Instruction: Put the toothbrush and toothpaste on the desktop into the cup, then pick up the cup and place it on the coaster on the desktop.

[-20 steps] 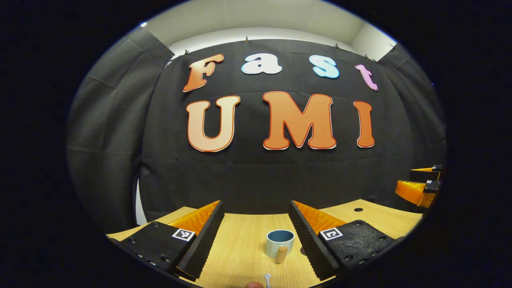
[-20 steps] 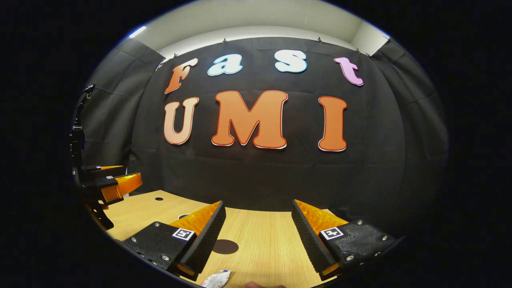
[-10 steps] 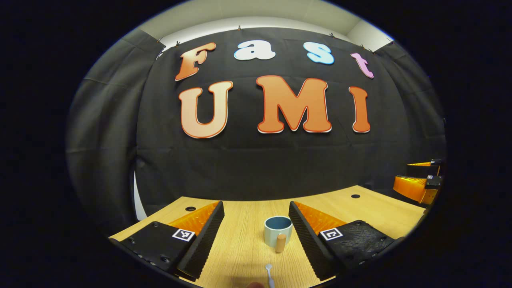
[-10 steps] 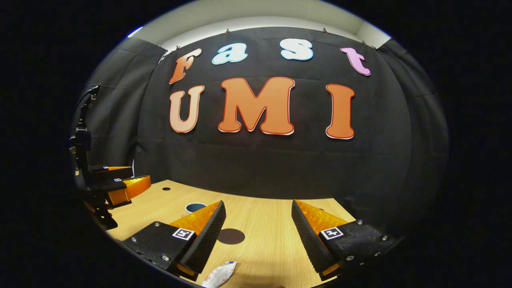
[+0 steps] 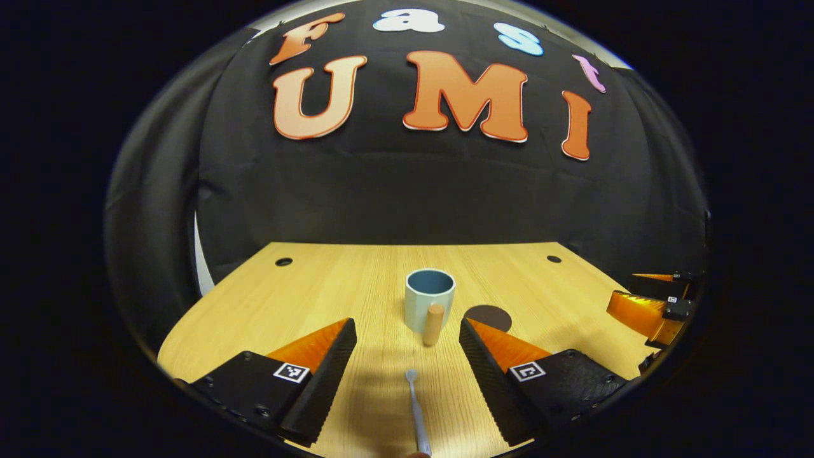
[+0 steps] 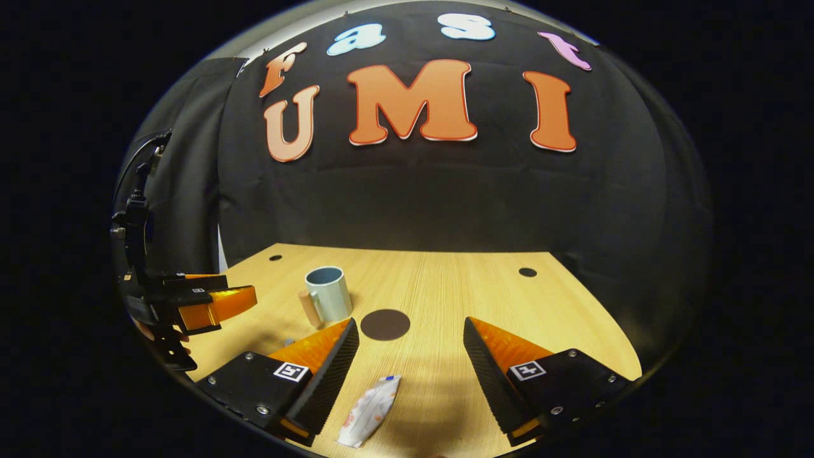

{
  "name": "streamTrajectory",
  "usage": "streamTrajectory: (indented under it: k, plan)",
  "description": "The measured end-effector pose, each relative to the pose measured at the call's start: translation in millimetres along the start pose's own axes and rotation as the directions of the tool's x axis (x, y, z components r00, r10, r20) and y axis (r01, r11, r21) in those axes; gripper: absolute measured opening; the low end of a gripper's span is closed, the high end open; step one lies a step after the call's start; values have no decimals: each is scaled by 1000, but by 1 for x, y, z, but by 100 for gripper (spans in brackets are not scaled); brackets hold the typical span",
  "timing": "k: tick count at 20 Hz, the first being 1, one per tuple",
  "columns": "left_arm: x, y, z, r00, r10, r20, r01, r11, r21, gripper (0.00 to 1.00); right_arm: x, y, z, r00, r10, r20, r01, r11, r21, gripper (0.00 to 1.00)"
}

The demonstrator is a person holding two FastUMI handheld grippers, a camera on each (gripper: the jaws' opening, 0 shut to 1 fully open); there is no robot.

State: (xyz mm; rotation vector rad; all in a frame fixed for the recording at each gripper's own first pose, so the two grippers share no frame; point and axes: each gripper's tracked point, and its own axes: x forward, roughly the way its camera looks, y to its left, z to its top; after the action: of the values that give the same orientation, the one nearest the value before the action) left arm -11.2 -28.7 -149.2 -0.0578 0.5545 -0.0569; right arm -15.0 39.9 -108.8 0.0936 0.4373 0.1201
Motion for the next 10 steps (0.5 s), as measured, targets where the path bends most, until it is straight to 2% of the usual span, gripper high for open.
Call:
streamTrajectory:
  k: [6, 10]
  plan:
    - [16, -9, -57, 988, -28, -155, 35, 999, 39, 98, 14, 19, -64, 982, 42, -182, -35, 999, 40, 96]
    - [14, -10, -82, 970, -40, -242, 44, 999, 12, 98, 16, 29, -93, 960, 54, -273, -43, 998, 48, 91]
